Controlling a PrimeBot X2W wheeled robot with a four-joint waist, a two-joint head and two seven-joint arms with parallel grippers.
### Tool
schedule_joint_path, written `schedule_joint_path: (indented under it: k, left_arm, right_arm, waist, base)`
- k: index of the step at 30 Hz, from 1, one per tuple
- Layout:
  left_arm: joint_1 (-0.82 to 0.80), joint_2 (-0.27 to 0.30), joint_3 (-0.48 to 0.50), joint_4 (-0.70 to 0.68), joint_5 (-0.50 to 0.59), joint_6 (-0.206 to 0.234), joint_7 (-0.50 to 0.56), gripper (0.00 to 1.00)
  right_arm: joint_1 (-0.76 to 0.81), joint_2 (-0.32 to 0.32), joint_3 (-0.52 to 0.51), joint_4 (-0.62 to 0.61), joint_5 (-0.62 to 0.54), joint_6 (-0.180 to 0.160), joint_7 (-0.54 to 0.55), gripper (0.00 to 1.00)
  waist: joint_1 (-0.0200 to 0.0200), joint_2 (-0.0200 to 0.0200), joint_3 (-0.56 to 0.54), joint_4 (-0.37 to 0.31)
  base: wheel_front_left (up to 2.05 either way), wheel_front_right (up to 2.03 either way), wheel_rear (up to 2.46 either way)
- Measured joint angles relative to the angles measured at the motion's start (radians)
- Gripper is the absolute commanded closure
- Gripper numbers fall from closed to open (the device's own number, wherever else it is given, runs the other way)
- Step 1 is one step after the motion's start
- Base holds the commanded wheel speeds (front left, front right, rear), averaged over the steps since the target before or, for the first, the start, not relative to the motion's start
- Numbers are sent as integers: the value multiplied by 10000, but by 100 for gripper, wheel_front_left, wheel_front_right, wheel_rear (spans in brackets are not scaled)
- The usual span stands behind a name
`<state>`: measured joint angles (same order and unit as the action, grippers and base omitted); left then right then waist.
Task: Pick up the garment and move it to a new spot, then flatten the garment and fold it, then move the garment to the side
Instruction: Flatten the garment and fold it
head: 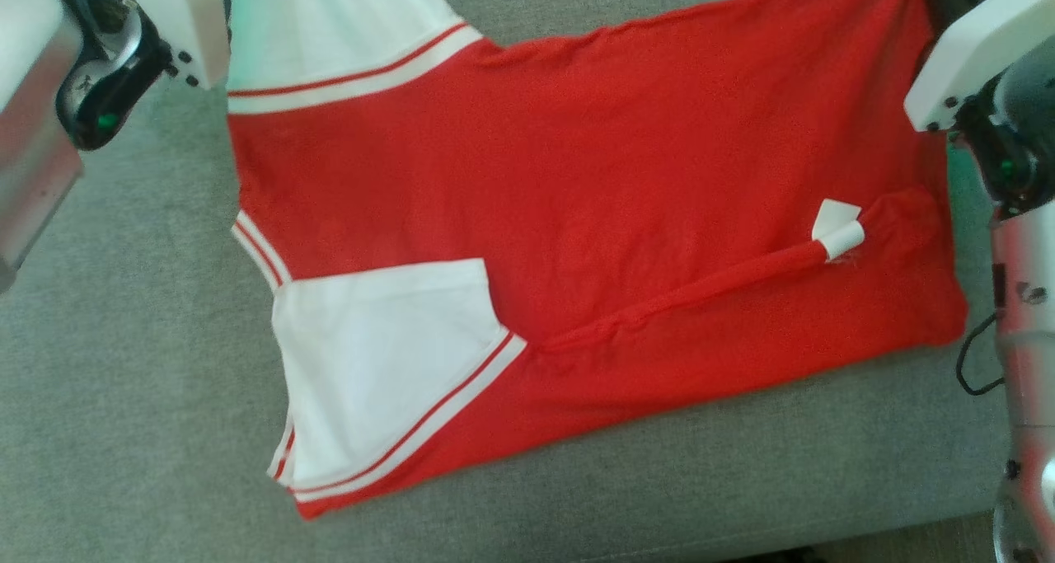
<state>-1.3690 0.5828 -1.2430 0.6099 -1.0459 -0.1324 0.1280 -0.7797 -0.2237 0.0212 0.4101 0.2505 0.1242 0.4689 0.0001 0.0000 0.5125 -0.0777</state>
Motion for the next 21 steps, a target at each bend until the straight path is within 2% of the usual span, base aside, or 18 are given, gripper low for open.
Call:
schedule_joint_path:
  k: [6,12,21]
  left_arm:
    - [-124,-35,-211,-48,-188,-2,-500,100]
    - [272,12,-426,-654,-489,0,-924,100]
    - [1446,477,-573,-1624,-750,0,-1653,100]
  right_arm:
    - [51,-142,-234,25,144,0,-211,100]
    - [684,-299,-543,42,476,0,-320,100]
    - [1870,-364,-915,-209,767,0,-399,100]
  waist:
    - [-1,0,-389,271]
    - [-1,0,-887,624]
    - [-2,0,-1689,1129]
  base:
    - [0,0,0]
    - [0,0,0]
    - [0,0,0]
